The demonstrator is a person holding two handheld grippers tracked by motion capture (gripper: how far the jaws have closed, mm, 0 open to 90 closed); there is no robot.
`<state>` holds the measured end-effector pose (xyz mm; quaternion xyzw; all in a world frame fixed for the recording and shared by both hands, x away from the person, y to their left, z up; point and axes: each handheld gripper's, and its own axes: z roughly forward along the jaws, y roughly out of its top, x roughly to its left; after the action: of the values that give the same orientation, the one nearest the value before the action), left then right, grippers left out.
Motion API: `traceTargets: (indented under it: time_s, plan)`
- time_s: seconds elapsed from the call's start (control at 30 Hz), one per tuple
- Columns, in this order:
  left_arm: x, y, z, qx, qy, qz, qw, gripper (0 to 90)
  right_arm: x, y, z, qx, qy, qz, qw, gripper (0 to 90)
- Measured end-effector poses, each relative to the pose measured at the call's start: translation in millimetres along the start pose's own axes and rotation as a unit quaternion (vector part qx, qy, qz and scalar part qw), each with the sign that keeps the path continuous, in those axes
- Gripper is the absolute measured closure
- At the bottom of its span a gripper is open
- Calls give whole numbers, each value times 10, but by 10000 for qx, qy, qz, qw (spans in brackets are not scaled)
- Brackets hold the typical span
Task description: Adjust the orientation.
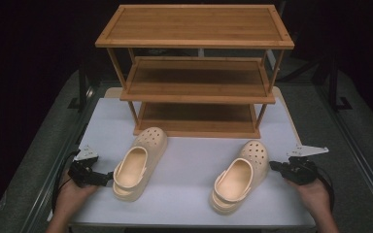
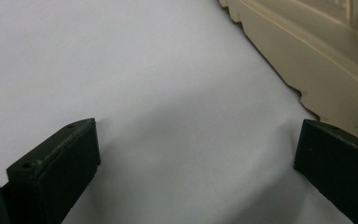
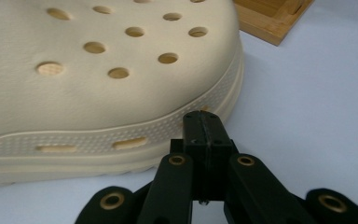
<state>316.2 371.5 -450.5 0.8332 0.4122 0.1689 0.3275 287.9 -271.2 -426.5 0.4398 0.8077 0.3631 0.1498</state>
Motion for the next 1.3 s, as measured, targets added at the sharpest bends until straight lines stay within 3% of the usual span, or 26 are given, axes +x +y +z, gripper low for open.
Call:
traceTargets:
  time_s: [0.2, 0.37, 0.77, 1.07, 1.3]
  plan:
    - [1, 0, 0, 1, -1, -1, 10000, 0, -43, 48, 94, 187, -28, 26, 9998, 900]
    - [1, 0, 1, -1, -3, -3, 10000, 0, -78, 83, 139, 171, 101, 67, 9998, 899]
    - [1, 0, 1, -1, -10, -18, 10000, 0, -40, 288, 343, 188, 225, -105, 9995, 899]
    - [1, 0, 2, -4, -10, -24, 10000, 0, -27, 387, 462, 101, 419, -50, 9991, 899]
    - [0, 0, 3, -14, -8, -24, 10000, 0, 12, 479, 545, 149, 439, -127, 9988, 899]
